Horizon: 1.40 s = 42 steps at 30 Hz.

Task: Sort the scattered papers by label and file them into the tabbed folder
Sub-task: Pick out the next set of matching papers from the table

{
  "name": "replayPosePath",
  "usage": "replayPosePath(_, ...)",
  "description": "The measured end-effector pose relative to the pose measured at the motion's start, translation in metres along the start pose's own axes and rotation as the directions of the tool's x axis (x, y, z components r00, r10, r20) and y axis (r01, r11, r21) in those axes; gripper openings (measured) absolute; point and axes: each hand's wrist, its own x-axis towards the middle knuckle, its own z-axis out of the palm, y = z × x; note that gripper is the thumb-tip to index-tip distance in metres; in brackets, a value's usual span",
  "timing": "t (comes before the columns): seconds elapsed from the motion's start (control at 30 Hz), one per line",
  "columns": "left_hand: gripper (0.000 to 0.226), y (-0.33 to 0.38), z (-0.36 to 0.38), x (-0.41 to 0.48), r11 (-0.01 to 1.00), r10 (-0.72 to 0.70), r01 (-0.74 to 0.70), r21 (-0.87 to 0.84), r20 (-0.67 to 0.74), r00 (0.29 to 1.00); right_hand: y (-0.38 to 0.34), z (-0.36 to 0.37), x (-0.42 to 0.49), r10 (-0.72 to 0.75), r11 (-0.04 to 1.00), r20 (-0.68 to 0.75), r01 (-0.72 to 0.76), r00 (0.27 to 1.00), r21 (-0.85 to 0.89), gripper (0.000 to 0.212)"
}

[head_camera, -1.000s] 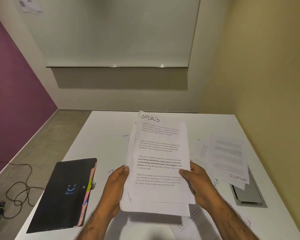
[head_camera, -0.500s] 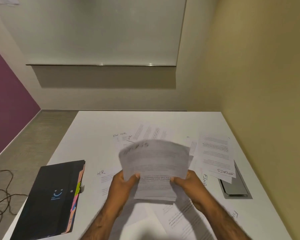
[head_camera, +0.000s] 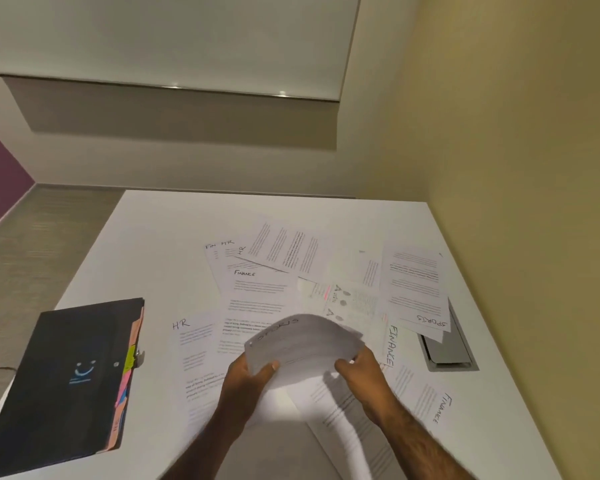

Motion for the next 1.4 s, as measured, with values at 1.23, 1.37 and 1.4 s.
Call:
replayPosePath(1.23, 0.046, -0.003, -0.051, 0.058, 0.995, -0.039, 0.017, 0.094, 0.242, 0.970, -0.020, 0.060, -0.001, -0.017, 0.995, -0.284, 0.046, 0.959, 0.094, 0.018)
replayPosePath(1.37, 0.019, 0.017, -0.030, 0.065, 0.991, -0.040, 0.014, 0.132, 0.198, 0.979, -0.016, 0.031, 0.008, 0.026, 0.985, -0.371, 0.039, 0.928, 0.167, 0.012)
replayPosePath(1.4, 0.017, 0.023, -0.022, 0.066, 0.989, -0.042, 0.013, 0.149, 0.191, 0.981, -0.013, 0.018, 0.013, 0.041, 0.983, -0.399, 0.036, 0.916, 0.183, 0.017)
